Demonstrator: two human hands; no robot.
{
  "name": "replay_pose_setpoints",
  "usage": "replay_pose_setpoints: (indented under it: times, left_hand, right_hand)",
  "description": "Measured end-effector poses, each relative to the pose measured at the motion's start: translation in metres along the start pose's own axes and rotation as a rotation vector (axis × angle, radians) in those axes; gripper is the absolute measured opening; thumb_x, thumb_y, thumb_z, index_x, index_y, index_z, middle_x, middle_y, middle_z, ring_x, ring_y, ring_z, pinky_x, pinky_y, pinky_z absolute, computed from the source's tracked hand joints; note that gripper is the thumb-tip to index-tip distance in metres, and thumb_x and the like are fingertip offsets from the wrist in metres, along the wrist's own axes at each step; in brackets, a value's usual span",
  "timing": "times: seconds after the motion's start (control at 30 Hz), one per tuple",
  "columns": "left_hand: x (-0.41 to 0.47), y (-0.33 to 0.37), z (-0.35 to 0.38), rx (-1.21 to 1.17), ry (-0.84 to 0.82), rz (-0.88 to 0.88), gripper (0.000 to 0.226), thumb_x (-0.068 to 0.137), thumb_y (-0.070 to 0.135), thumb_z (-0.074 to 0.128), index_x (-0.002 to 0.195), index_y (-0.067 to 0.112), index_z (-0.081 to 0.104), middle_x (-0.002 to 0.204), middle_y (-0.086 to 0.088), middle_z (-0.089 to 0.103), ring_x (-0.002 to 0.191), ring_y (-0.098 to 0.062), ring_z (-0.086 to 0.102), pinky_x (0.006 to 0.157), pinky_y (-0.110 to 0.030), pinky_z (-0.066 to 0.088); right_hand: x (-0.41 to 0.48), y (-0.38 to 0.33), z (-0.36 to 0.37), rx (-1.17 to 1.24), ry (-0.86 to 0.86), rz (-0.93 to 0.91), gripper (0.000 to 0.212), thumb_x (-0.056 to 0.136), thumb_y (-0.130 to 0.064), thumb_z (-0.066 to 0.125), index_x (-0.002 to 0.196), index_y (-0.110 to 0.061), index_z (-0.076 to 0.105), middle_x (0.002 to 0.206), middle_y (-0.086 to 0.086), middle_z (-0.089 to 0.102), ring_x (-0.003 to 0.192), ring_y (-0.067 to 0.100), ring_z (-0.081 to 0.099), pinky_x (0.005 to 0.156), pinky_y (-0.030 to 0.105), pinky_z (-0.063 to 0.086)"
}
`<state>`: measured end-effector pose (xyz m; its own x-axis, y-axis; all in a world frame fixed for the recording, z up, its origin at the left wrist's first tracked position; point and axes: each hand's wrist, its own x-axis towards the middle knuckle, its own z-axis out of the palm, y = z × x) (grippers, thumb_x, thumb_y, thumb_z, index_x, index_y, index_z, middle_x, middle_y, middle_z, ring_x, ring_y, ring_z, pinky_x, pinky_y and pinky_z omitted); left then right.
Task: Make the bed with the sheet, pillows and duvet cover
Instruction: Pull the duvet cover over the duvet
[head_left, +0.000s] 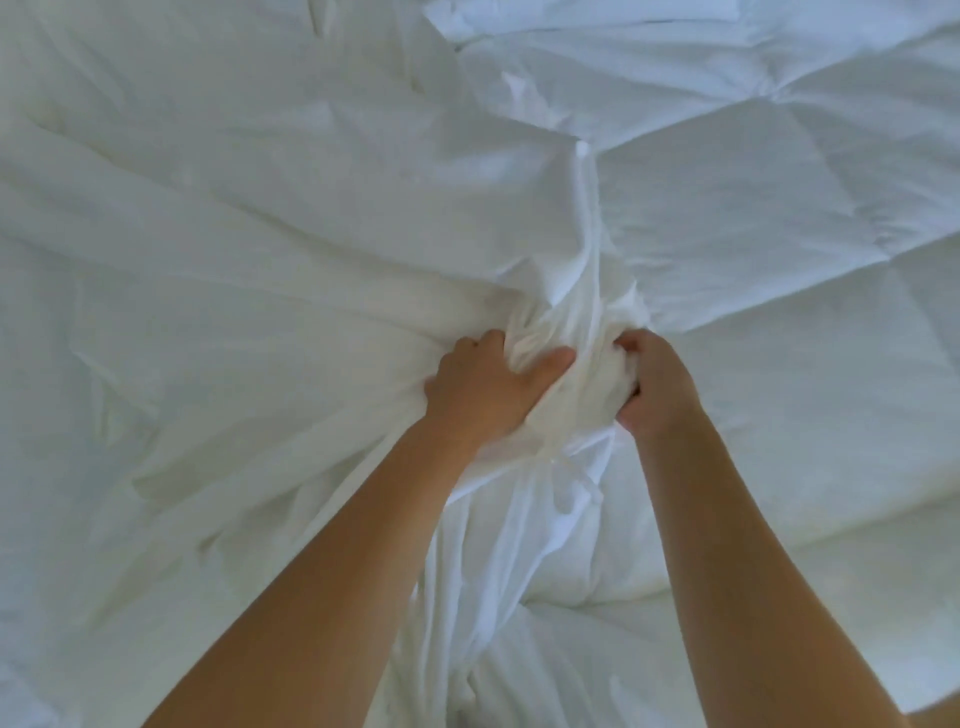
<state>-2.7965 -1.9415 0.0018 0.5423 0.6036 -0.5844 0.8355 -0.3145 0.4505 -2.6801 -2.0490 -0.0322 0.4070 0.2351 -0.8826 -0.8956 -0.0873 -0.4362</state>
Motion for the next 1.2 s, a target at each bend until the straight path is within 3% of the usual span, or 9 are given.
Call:
replay_pose_setpoints:
  times: [0.13, 0.27, 0.4, 0.57, 0.63, 0.73, 0.93, 1.07, 1.2]
  left_hand:
    - [-0.011, 0.001, 0.012, 0.029, 0.148, 0.036, 0.069, 0.083, 0.071, 0.04, 0.112, 0.011, 0.056, 0.109, -0.01, 0.059, 0.105, -0.031, 0.055, 0.092, -0.043, 0.043]
    - [-0.025, -0.004, 0.004, -0.439, 0.148, 0.063, 0.05, 0.09, 0.056, 0.047, 0.096, 0.01, 0.065, 0.09, -0.003, 0.068, 0.089, -0.02, 0.063, 0.086, -0.04, 0.049]
    - [-0.043, -0.022, 0.006, -0.208, 0.12, 0.072, 0.036, 0.092, 0.039, 0.053, 0.075, 0.007, 0.05, 0.076, -0.01, 0.058, 0.074, -0.024, 0.055, 0.06, -0.029, 0.036]
    - [-0.09, -0.042, 0.031, -0.072, 0.184, 0.156, 0.023, 0.091, 0.029, 0.047, 0.096, 0.008, 0.054, 0.09, -0.008, 0.055, 0.089, -0.027, 0.054, 0.077, -0.039, 0.045]
    - [-0.112, -0.051, 0.037, -0.056, 0.258, 0.189, 0.035, 0.093, 0.032, 0.047, 0.12, 0.011, 0.054, 0.112, -0.007, 0.057, 0.105, -0.021, 0.052, 0.092, -0.034, 0.045]
    - [-0.131, -0.063, 0.038, -0.035, 0.234, 0.171, 0.036, 0.097, 0.028, 0.044, 0.131, 0.017, 0.053, 0.119, -0.004, 0.055, 0.107, -0.016, 0.053, 0.089, -0.021, 0.037]
    - [-0.135, -0.082, 0.008, -0.264, 0.116, 0.07, 0.012, 0.09, 0.032, 0.055, 0.084, 0.036, 0.065, 0.065, 0.026, 0.059, 0.066, 0.01, 0.054, 0.058, -0.004, 0.037]
    - [-0.144, -0.065, 0.02, -0.036, -0.018, 0.268, 0.036, 0.088, 0.031, 0.06, 0.121, 0.016, 0.059, 0.106, 0.012, 0.062, 0.099, -0.001, 0.055, 0.087, -0.009, 0.039]
    - [-0.185, -0.08, 0.027, -0.247, 0.154, 0.223, 0.042, 0.089, 0.036, 0.055, 0.129, 0.025, 0.05, 0.116, 0.025, 0.048, 0.106, 0.016, 0.043, 0.087, 0.001, 0.031]
  right_hand:
    - [-0.031, 0.021, 0.001, -0.038, -0.389, -0.008, 0.038, 0.076, -0.028, 0.075, 0.109, -0.009, 0.067, 0.108, 0.011, 0.07, 0.101, 0.026, 0.067, 0.078, 0.036, 0.056]
    - [-0.056, 0.047, -0.015, 0.025, -0.599, 0.04, 0.034, 0.073, -0.015, 0.07, 0.107, -0.008, 0.071, 0.115, 0.015, 0.067, 0.106, 0.029, 0.064, 0.08, 0.038, 0.055]
    - [-0.053, 0.056, -0.057, 0.341, -0.309, 0.013, 0.031, 0.079, -0.013, 0.064, 0.109, -0.011, 0.07, 0.111, 0.009, 0.069, 0.103, 0.025, 0.066, 0.09, 0.042, 0.052]
    - [-0.081, 0.121, -0.059, 0.107, 0.024, -0.079, 0.034, 0.084, -0.042, 0.064, 0.103, -0.014, 0.06, 0.1, 0.004, 0.067, 0.09, 0.015, 0.067, 0.079, 0.032, 0.055]
    - [-0.106, 0.148, -0.049, -0.125, -0.079, -0.162, 0.046, 0.074, -0.051, 0.068, 0.101, -0.015, 0.059, 0.096, 0.003, 0.067, 0.088, 0.015, 0.067, 0.078, 0.032, 0.055]
    - [-0.13, 0.162, -0.031, -0.244, -0.356, -0.16, 0.035, 0.088, -0.035, 0.062, 0.118, -0.016, 0.059, 0.108, 0.005, 0.069, 0.101, 0.018, 0.066, 0.088, 0.034, 0.054]
    - [-0.131, 0.142, -0.046, -0.114, -0.64, 0.062, 0.041, 0.073, -0.043, 0.071, 0.107, -0.019, 0.072, 0.114, 0.006, 0.068, 0.11, 0.021, 0.063, 0.094, 0.034, 0.05]
    - [-0.113, 0.147, -0.08, 0.403, -0.479, 0.161, 0.048, 0.088, -0.039, 0.054, 0.126, -0.01, 0.06, 0.125, 0.014, 0.061, 0.118, 0.03, 0.056, 0.099, 0.043, 0.046]
    - [-0.114, 0.171, -0.075, 0.276, -0.571, 0.182, 0.057, 0.094, -0.049, 0.041, 0.135, -0.011, 0.05, 0.138, 0.016, 0.05, 0.13, 0.03, 0.045, 0.103, 0.043, 0.042]
